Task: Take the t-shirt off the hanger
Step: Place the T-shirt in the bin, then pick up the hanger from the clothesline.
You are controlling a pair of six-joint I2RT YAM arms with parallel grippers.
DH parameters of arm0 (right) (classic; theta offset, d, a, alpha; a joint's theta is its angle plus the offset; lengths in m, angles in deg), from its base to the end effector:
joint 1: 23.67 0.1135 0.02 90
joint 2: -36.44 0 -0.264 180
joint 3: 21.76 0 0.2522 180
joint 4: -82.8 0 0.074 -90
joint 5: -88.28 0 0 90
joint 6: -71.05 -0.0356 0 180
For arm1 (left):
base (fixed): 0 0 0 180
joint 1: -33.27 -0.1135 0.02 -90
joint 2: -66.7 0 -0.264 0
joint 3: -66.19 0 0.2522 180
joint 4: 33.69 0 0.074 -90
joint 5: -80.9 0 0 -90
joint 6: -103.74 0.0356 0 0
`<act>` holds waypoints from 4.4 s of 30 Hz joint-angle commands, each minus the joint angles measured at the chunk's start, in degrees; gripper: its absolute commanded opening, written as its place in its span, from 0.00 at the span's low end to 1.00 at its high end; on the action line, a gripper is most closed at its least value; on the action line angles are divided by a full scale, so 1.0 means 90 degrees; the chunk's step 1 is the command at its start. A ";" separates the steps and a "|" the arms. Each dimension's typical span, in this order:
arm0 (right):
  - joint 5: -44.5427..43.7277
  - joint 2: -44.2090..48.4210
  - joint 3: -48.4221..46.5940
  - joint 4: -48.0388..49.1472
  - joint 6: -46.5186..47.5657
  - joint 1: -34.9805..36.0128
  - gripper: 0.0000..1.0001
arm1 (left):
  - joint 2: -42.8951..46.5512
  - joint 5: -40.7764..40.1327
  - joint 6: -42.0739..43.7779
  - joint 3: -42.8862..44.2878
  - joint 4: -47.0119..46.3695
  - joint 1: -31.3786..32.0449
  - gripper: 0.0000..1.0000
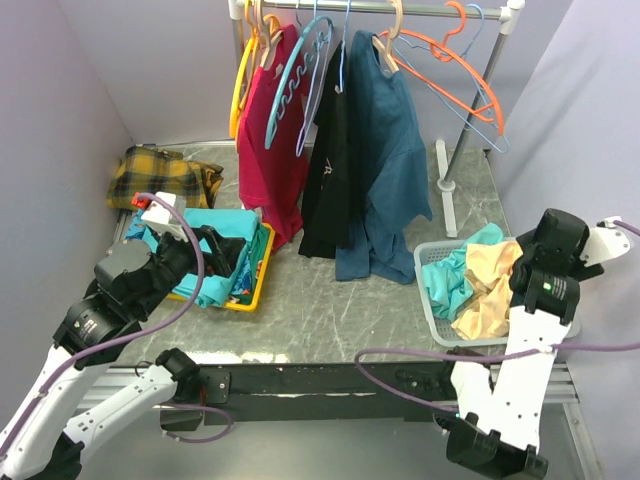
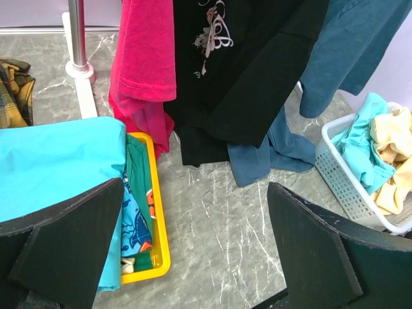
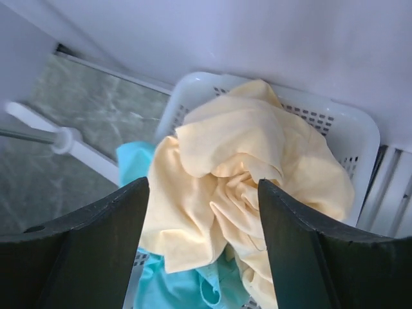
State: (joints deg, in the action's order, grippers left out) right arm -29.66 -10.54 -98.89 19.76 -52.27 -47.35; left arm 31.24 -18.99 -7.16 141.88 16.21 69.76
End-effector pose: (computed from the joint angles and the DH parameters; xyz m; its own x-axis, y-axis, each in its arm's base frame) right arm 0.1275 -0.0741 0.3759 -0.0227 0.5399 -0.8414 0.8708 0.4242 0.2487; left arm 0.0881 -0.0575 0.4112 -0.2866 -0.2251 -0.9312 0.3720 0.8696 -0.3247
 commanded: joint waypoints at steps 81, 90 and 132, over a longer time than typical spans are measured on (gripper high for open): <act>0.0067 -0.1380 -0.3592 0.0454 0.1814 0.5874 0.66 | -0.1569 0.0249 -0.1223 -0.1813 -0.2269 -0.0939 0.99; 0.1393 -0.3196 -0.5193 0.1793 0.3185 0.5485 0.75 | -0.0875 0.0571 -0.0871 -0.1286 -0.1389 -0.0929 0.99; 0.2442 -0.5895 -0.7501 0.1098 0.3302 0.4740 0.00 | -0.0396 0.0777 -0.0656 -0.0905 -0.0851 -0.0929 0.99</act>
State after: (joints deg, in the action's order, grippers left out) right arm -3.83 -67.78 -168.53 25.44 -22.87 -6.72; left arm 27.07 -13.13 -13.90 131.63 8.80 61.23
